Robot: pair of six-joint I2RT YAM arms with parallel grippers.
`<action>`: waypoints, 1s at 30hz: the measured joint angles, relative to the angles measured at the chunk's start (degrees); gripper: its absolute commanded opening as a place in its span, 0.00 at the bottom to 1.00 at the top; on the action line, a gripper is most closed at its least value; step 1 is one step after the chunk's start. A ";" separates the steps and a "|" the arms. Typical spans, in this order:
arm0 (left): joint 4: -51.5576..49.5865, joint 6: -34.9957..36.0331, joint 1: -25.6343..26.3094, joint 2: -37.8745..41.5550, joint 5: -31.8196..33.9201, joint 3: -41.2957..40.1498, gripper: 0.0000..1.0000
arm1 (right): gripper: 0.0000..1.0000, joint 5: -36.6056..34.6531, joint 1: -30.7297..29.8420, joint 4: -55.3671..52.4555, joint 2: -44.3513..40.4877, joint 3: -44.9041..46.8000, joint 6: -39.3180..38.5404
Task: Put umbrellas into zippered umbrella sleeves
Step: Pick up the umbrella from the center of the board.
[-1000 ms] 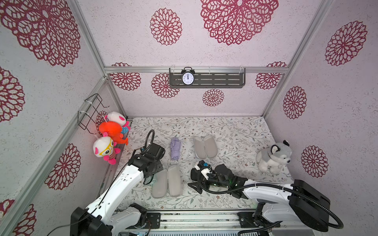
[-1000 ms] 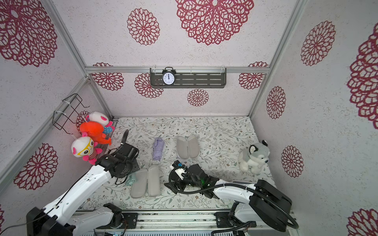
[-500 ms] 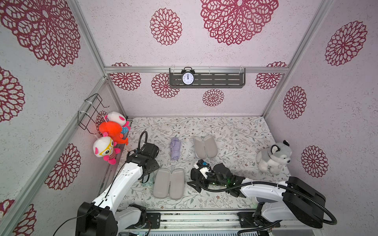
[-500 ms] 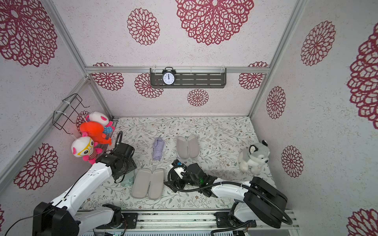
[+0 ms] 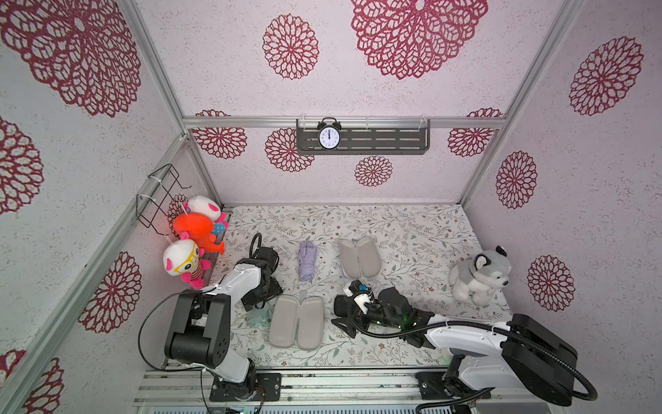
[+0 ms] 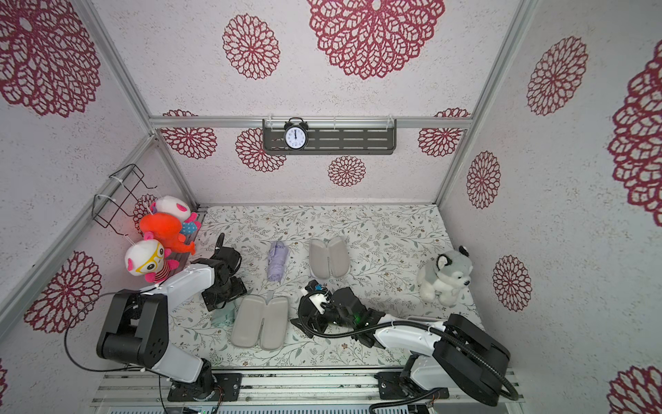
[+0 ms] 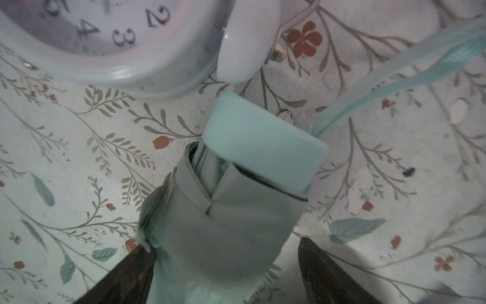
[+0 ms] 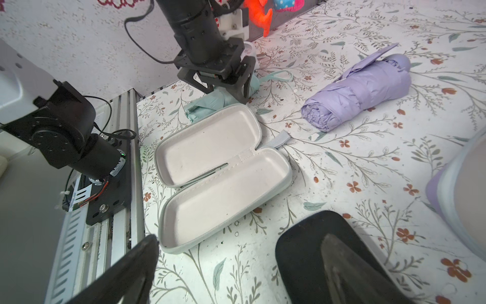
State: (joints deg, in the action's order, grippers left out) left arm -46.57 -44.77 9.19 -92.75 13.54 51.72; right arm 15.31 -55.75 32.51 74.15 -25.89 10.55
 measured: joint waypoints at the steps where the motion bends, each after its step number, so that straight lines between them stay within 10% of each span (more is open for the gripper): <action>1: -0.13 0.09 -0.15 -1.36 0.57 0.42 0.80 | 0.98 0.07 0.04 0.04 -0.04 0.00 0.00; 5: -0.70 0.17 -0.20 -1.33 1.33 0.61 0.80 | 0.98 0.55 0.13 0.20 -0.04 0.00 0.02; 14: -0.70 1.53 -0.20 -0.33 2.51 -0.22 0.39 | 0.98 1.42 0.15 0.22 -0.04 0.00 0.02; 30: -11.69 -1.88 5.22 18.97 4.02 1.33 0.35 | 0.98 1.40 0.17 0.22 1.11 -0.79 0.02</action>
State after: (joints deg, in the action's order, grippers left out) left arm -58.26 -46.65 14.41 -73.78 17.56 53.06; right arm 16.71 -55.57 32.73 75.26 -26.68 10.57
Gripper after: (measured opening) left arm 0.376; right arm 0.980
